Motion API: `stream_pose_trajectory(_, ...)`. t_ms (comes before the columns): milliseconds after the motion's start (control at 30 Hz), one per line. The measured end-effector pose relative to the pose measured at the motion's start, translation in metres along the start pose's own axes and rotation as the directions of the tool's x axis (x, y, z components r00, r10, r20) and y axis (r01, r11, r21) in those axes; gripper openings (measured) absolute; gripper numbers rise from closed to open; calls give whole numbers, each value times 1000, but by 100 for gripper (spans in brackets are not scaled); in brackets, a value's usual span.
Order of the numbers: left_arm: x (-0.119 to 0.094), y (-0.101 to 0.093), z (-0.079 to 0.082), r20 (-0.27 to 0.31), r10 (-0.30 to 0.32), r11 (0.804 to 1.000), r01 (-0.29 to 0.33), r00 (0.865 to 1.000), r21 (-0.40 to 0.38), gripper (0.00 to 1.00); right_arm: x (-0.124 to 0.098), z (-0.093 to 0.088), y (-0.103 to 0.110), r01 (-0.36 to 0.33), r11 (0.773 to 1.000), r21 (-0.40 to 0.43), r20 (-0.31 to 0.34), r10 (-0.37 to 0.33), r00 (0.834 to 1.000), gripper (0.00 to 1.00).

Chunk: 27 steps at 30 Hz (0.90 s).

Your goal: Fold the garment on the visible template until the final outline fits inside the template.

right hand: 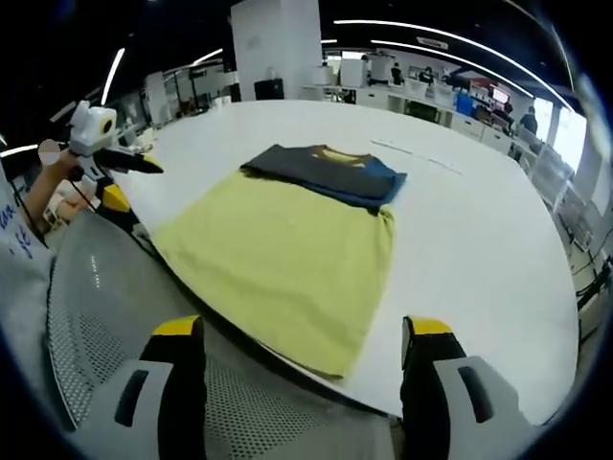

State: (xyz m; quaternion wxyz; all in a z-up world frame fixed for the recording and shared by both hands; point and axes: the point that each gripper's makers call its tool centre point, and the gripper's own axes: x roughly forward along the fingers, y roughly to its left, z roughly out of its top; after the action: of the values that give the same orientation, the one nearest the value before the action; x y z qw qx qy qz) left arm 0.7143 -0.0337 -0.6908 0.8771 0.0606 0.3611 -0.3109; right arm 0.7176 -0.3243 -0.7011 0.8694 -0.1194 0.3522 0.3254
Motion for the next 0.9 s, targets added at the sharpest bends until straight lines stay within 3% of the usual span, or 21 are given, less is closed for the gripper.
stream_pose_trajectory(167,4,-3,-6,-24,-15,1000,15,1000,-6,75,2,-1,-2,3,1000,4,-9,-3,1000,80)
stream_pose_trajectory(900,19,-15,-20,-66,-46,996,41,997,-74,73,17,-6,-10,-15,1000,14,-69,16,997,76)
